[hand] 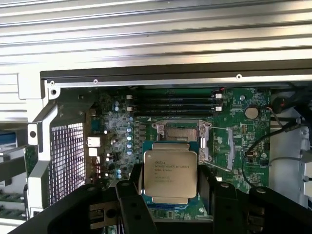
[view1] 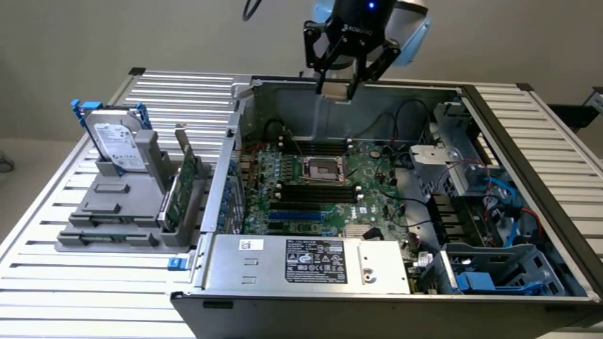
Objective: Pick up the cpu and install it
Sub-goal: 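Pick up the cpu and move it towards the insertion slot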
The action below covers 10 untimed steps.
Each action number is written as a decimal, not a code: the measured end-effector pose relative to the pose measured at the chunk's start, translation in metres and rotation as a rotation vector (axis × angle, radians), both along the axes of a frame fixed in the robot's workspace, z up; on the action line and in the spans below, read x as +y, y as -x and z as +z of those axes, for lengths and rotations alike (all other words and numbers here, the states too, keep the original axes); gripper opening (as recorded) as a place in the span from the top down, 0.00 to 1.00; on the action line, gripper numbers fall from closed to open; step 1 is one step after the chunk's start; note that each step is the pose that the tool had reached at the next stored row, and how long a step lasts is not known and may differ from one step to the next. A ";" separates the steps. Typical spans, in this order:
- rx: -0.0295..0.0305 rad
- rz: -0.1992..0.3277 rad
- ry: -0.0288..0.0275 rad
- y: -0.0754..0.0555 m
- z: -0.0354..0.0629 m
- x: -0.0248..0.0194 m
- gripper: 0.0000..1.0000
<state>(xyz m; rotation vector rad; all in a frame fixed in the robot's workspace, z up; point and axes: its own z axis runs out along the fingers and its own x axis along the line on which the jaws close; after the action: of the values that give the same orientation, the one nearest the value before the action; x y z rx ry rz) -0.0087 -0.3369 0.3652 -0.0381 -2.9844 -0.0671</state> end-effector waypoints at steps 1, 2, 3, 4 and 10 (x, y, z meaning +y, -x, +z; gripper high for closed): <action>-0.0041 0.000 0.0018 0.000 -0.0007 0.0023 0.45; -0.0075 0.000 0.0035 0.000 -0.0015 0.0045 0.45; -0.0108 0.000 0.0053 0.000 -0.0023 0.0065 0.45; -0.0142 0.000 0.0077 0.000 -0.0030 0.0083 0.45; -0.0473 0.000 0.0312 0.000 -0.0067 0.0134 0.45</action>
<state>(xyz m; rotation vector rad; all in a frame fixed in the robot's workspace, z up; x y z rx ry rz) -0.0088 -0.3235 0.3586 -0.0407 -3.0328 -0.0218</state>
